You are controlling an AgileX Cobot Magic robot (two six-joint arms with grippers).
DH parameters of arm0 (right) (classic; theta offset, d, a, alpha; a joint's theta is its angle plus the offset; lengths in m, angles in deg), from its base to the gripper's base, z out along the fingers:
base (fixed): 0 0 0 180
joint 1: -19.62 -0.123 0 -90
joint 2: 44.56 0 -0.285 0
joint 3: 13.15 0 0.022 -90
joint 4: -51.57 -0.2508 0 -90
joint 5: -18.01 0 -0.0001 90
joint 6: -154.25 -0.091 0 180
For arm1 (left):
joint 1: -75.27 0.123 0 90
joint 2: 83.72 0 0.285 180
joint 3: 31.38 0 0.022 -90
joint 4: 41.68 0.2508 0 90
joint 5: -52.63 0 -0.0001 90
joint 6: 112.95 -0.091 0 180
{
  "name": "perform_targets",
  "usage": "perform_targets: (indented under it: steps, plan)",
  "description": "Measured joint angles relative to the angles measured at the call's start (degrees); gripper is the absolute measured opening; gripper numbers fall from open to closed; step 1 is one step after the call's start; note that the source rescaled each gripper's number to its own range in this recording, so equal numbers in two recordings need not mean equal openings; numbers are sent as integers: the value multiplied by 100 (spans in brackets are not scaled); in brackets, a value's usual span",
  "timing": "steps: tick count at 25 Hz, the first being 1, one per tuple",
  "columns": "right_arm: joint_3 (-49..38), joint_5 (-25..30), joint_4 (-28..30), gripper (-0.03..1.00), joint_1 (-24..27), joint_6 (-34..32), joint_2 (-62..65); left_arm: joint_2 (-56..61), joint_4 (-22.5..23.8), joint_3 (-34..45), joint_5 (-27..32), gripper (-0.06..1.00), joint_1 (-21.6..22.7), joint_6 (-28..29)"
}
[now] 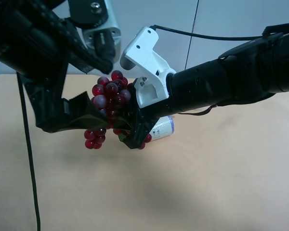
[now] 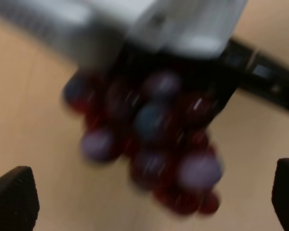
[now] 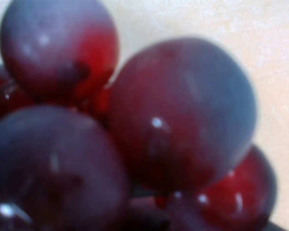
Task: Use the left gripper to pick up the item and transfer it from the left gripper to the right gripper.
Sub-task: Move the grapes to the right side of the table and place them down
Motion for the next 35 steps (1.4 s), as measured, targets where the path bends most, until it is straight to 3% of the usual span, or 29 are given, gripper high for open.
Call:
perform_targets:
  steps: [5, 12, 18, 21, 25, 30, 35]
  plan:
    - [0, 0, 0, 1, 0, 0, 0, 605, 440, -18, 575, 100, 0, 753]
    - [0, 0, 0, 1, 0, 0, 0, 1616, 499, 98, 1141, 100, 0, 1965]
    - [0, 0, 0, 1, 0, 0, 0, 2612, 468, 1524, 1300, 100, 0, 2808]
    - [0, 0, 0, 1, 0, 0, 0, 3267, 226, 2143, 1300, 100, 0, 3117]
    - [0, 0, 0, 1, 0, 0, 0, 4232, -123, 2547, 1285, 100, -1, 3206]
    - [0, 0, 0, 1, 0, 0, 0, 5315, -173, 2959, 1364, 100, -1, 3210]
    - [0, 0, 0, 1, 0, 0, 0, 6346, -428, 3410, 1410, 100, -1, 2779]
